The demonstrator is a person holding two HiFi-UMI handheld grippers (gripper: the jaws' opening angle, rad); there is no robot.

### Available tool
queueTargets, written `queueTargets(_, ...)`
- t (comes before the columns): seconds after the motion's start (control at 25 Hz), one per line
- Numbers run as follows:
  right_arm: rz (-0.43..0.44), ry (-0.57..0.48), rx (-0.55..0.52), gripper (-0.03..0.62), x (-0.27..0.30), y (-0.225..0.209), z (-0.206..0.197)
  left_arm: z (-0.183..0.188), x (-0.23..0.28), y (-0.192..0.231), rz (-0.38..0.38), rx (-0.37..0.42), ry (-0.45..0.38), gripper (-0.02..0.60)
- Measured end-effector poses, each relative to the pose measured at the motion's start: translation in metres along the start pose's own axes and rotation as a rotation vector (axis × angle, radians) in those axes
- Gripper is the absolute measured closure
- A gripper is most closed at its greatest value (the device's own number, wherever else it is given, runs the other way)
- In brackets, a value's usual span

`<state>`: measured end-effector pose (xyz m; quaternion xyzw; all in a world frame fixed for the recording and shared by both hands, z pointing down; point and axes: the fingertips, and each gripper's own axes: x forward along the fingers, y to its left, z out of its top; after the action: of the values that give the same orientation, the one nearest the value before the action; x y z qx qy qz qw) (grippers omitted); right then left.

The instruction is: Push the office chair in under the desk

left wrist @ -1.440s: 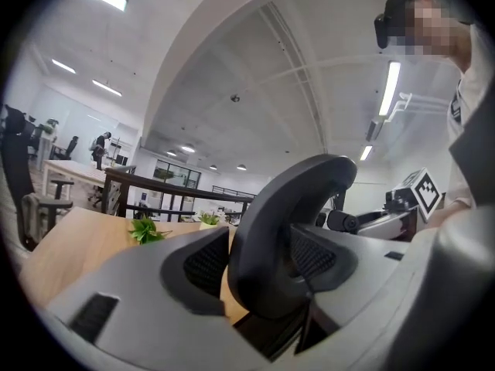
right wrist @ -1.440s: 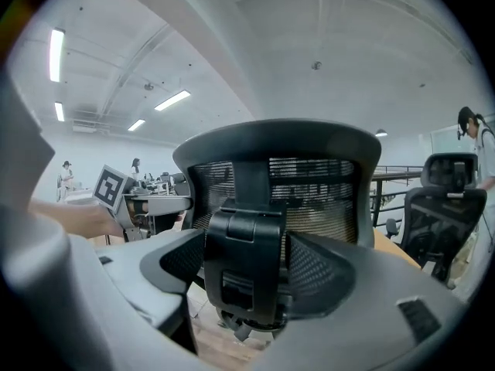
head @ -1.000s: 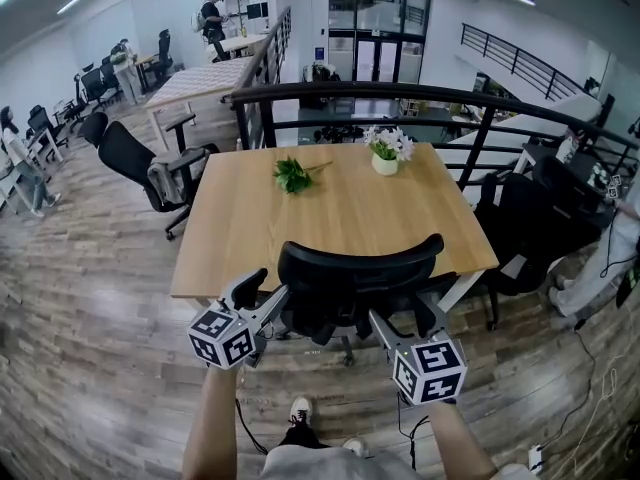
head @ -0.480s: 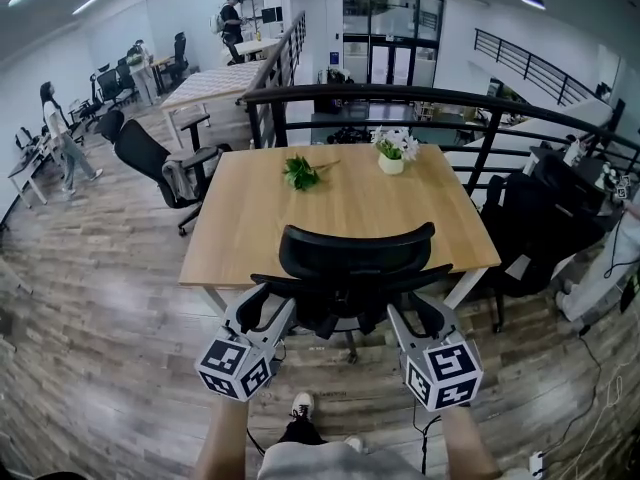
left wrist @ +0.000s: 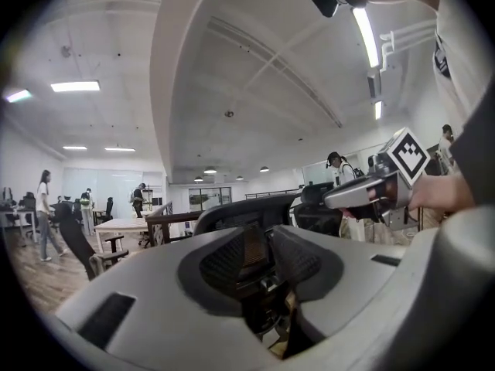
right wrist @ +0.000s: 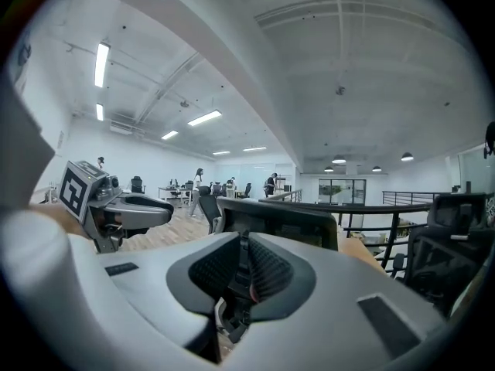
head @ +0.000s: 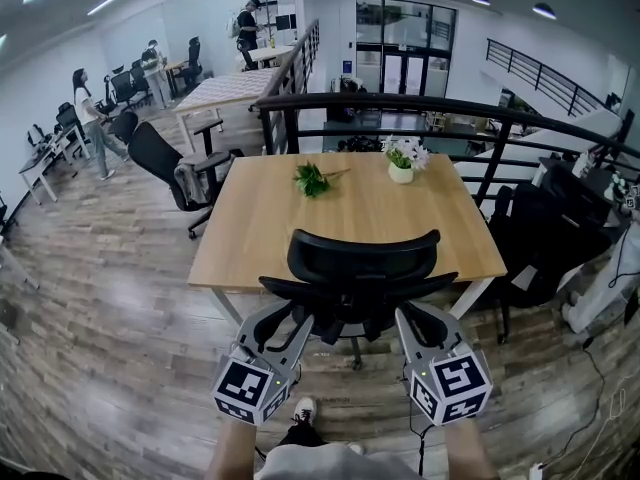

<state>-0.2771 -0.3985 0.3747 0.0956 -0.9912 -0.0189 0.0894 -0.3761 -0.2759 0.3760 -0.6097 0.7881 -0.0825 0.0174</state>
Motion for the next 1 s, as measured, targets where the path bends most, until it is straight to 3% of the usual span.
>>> queueTargets(0.08,0.000,-0.006,-0.005,0.546,-0.002,-0.001,0.004,0.006,-0.001,0.000,0.013,0.003,-0.010,0.488)
queueTargets(0.2,-0.001,-0.021,-0.017,0.568,-0.007,-0.003,0.012,0.015,-0.002,0.000,0.030,0.011,-0.016,0.497)
queueTargets(0.36,0.006,-0.029,-0.079,0.574,-0.008,0.005,0.021,0.024,-0.006,-0.002,0.047,0.030,-0.001,0.568)
queueTargets(1.0,0.036,-0.006,-0.070,0.574,-0.008,0.017,0.009,0.009,-0.003,-0.039,-0.014,0.040,0.057,0.569)
